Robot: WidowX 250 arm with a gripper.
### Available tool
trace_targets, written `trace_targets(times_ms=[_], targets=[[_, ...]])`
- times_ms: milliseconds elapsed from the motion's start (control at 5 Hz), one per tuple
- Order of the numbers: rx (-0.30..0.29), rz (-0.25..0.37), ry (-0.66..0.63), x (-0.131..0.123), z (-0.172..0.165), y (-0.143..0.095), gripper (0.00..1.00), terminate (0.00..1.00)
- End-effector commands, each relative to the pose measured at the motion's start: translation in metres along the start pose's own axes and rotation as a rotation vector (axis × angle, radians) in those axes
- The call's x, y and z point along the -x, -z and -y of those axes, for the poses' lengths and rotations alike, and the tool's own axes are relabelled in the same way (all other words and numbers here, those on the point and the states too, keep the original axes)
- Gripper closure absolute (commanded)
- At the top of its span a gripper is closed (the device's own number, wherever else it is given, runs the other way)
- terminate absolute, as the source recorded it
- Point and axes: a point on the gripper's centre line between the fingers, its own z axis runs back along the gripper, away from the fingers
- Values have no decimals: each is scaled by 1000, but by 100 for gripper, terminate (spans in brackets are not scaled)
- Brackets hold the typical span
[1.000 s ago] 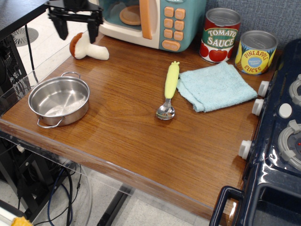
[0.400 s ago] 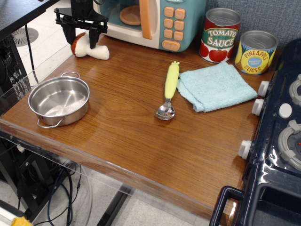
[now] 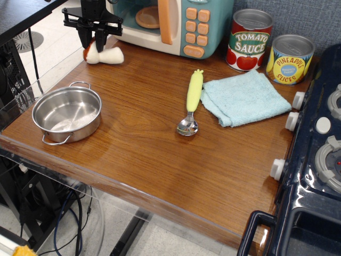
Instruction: Move the mushroom to the opposite corner.
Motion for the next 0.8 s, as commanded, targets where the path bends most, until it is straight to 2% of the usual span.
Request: trace_targets(times_ms=[0, 200, 400, 600], targets=[[-20, 41, 25, -8, -10, -39, 100, 0], [-98, 92, -29, -3, -18, -69, 100, 0], [-189, 138, -65, 17, -16, -104, 100, 0], [-175, 160, -58, 47, -7, -130, 100, 0]])
